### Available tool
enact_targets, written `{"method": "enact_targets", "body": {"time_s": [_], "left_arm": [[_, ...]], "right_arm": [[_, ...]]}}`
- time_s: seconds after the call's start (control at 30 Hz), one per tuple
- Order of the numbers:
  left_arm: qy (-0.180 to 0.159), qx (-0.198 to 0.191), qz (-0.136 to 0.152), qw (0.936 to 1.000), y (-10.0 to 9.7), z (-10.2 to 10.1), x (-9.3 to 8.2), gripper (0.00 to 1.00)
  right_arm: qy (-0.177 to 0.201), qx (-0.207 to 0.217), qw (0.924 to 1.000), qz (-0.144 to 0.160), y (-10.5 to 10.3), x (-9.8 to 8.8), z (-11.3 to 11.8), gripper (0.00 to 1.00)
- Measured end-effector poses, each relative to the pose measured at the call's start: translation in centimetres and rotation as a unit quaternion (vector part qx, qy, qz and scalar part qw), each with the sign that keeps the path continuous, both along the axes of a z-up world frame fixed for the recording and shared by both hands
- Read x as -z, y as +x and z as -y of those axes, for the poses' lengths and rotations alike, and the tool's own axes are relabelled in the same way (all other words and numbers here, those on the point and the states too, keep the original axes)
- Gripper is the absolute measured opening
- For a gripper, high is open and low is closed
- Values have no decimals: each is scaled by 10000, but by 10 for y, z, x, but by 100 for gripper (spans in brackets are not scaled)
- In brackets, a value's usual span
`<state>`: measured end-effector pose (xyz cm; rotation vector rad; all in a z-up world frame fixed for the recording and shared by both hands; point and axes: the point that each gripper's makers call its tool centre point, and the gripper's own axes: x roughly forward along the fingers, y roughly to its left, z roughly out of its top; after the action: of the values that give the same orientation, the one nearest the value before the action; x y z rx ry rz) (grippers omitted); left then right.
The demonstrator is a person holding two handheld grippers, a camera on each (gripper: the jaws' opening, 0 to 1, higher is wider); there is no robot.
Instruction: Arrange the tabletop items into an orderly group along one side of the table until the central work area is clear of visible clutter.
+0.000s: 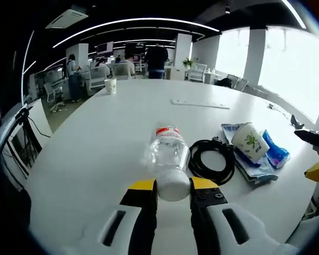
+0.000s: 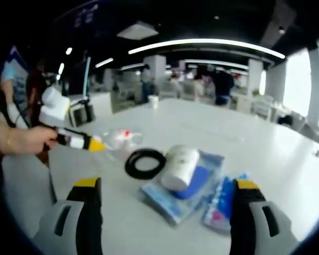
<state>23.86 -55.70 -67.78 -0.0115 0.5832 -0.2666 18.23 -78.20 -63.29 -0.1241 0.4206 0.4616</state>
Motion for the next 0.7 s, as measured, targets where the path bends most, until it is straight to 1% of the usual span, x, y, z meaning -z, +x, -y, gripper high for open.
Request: {"method": "enact_targets", "body": {"time_s": [0.07, 0.17, 0.2, 0.4, 0.47, 0.57, 0.7], "left_arm": [[119, 20, 175, 9998, 3, -3, -10, 21], [94, -21, 333, 9994, 6, -5, -23, 21], [149, 3, 438, 9989, 9, -6, -28, 21], [165, 0, 647, 9978, 15, -4, -47, 20], [202, 3, 770, 9968, 16, -3, -55, 20], [298, 41, 1093, 9936, 21, -2, -72, 20], [391, 67, 1266, 9912, 27, 1, -85, 20]], "right_arm": [[14, -3, 10000, 6, 0, -1, 0, 100], [66, 32, 10000, 6, 1, -2, 0, 100], [74, 45, 10000, 8, 1, -2, 1, 99], [64, 80, 9999, 47, 1, -4, 2, 99], [54, 95, 9999, 60, 1, -4, 3, 99], [51, 115, 9999, 44, 0, -4, 4, 99], [141, 169, 9997, 41, -1, -5, 6, 99]]}}
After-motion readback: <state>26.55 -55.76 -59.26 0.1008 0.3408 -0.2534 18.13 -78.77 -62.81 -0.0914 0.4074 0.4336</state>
